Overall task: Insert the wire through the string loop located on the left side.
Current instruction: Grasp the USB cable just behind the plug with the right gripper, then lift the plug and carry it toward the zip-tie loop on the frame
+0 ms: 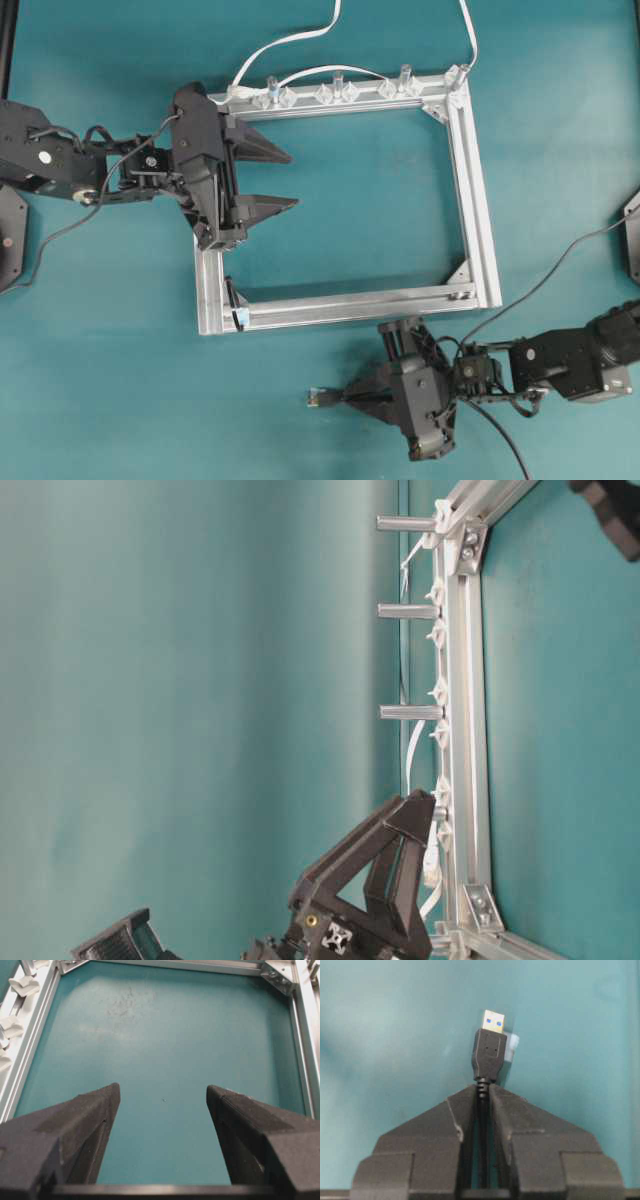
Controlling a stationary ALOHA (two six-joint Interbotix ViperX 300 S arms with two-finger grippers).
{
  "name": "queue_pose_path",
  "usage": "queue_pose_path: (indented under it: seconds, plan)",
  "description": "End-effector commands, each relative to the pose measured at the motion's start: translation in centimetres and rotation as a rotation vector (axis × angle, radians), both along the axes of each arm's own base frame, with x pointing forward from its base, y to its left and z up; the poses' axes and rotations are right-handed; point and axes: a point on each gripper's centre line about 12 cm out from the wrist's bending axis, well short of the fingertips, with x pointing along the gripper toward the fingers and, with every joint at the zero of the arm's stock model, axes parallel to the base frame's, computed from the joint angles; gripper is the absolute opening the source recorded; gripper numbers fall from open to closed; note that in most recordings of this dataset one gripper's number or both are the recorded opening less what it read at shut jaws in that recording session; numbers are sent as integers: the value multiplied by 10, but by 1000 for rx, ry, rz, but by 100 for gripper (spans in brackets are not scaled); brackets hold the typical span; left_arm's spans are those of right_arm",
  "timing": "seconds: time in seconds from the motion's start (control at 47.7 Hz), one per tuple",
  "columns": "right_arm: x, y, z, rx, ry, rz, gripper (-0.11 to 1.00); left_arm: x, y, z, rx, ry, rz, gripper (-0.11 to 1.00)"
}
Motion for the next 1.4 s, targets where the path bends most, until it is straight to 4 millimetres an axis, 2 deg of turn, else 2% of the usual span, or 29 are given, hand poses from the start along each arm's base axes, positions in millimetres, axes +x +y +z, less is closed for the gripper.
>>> queue_pose_path:
  seconds: [0.0, 0.231, 0.587, 0.776, 1.384]
  plan:
    - [4, 1, 22, 27, -49, -5, 9, 4, -2, 13, 4, -41, -7, 75]
    - [5, -1, 38, 7, -73, 18, 9, 4, -2, 13, 4, -41, -7, 75]
    - [10, -27, 75, -66, -93, 44, 9, 4, -2, 12, 2, -31, -7, 75]
    - [9, -33, 88, -74, -94, 55, 9, 4, -3, 11, -1, -14, -10, 75]
    - [8, -34, 88, -72, -75, 62, 9, 5, -5, 11, 0, -12, -18, 75]
